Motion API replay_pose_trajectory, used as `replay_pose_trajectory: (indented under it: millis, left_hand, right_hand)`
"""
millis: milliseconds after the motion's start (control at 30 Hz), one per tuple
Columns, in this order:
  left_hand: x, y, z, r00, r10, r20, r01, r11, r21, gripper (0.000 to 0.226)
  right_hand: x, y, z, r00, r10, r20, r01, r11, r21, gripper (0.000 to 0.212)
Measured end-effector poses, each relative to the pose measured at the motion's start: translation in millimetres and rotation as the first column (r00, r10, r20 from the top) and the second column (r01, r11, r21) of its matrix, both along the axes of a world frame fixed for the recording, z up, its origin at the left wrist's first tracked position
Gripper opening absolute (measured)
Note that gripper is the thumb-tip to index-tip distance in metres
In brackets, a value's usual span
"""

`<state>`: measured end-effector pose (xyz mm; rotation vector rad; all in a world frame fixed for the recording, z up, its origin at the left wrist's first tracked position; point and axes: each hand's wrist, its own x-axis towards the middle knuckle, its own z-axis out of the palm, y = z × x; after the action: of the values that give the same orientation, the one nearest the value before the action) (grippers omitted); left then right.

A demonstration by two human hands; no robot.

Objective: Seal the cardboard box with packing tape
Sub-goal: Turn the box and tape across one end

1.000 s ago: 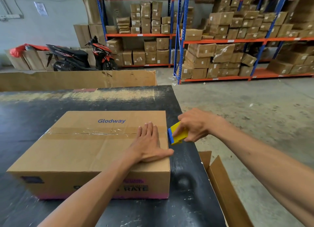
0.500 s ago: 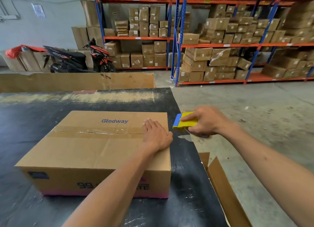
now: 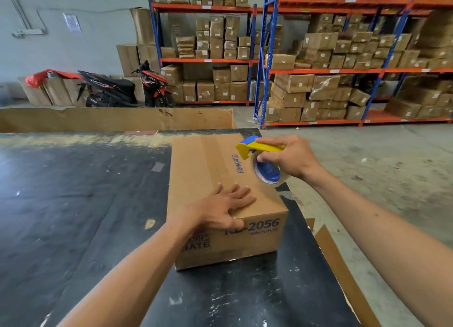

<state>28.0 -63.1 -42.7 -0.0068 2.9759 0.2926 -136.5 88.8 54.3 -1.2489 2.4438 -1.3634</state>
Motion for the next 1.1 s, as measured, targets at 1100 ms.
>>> replay_pose_trajectory:
  millis: [1100]
  left_hand:
    - [106.7,-4.2,65.4,0.899,0.321,0.297,-0.087,-0.534,0.841,0.071]
  right_hand:
    - [123.1,75.6,-3.8,0.805,0.035,-0.592,-0.306,0.88,-0.363,0.041]
